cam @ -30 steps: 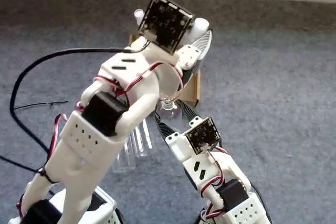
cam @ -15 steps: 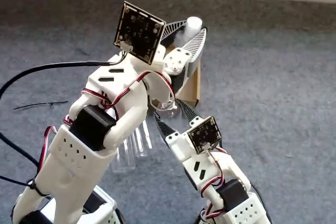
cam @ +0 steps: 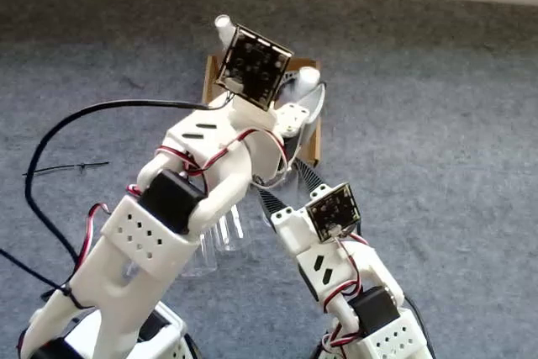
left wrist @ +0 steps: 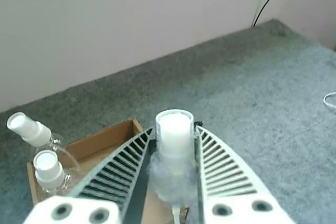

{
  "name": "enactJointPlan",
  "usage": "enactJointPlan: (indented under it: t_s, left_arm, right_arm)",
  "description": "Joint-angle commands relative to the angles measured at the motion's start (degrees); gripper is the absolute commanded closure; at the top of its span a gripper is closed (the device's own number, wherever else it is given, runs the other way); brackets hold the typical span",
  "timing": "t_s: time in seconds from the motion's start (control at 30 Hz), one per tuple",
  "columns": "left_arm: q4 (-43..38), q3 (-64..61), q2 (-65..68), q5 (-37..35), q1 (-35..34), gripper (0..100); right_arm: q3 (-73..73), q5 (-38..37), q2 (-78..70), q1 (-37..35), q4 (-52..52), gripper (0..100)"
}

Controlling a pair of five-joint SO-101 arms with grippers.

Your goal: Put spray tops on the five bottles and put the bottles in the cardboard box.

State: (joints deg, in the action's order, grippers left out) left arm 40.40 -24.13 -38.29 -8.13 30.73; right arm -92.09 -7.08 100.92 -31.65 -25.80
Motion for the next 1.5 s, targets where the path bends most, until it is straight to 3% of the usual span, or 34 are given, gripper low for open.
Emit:
enactJointPlan:
  t_s: [0.0, 0.2, 0.4, 0.57, 0.77, 0.97, 1.3, 1.47]
  left_arm:
    - [-1.2, -2.9, -4.5, -0.1, -3.6, 100]
    - [3.3, -11.3, -9.8, 0.1, -2.9, 100]
    - [4.3, -16.4, -12.4, 10.5, -2.0, 98]
    - [12.4, -14.2, -13.6, 10.8, -2.0, 84]
    - [19.3, -5.5, -13.2, 10.8, -2.2, 84]
    - [19.3, 2.4, -13.1, 10.9, -2.5, 84]
    - [14.1, 3.9, 0.4, 14.9, -4.4, 84]
    - [14.3, 6.1, 0.8, 15.0, -6.2, 84]
  right_arm:
    - [1.0, 2.0, 0.7, 1.3, 1.4, 99.5]
    - [1.0, 2.1, 0.7, 1.3, 1.4, 99.5]
    - [0.9, 2.2, 0.7, 1.3, 1.4, 99.5]
    - [0.9, 2.2, 0.7, 1.3, 1.4, 99.5]
    - [0.9, 2.2, 0.7, 1.3, 1.4, 99.5]
    - [0.9, 2.2, 0.7, 1.3, 1.4, 99.5]
    - [0.7, 2.0, 0.7, 1.3, 1.4, 99.5]
    - [0.7, 2.0, 0.7, 1.3, 1.4, 99.5]
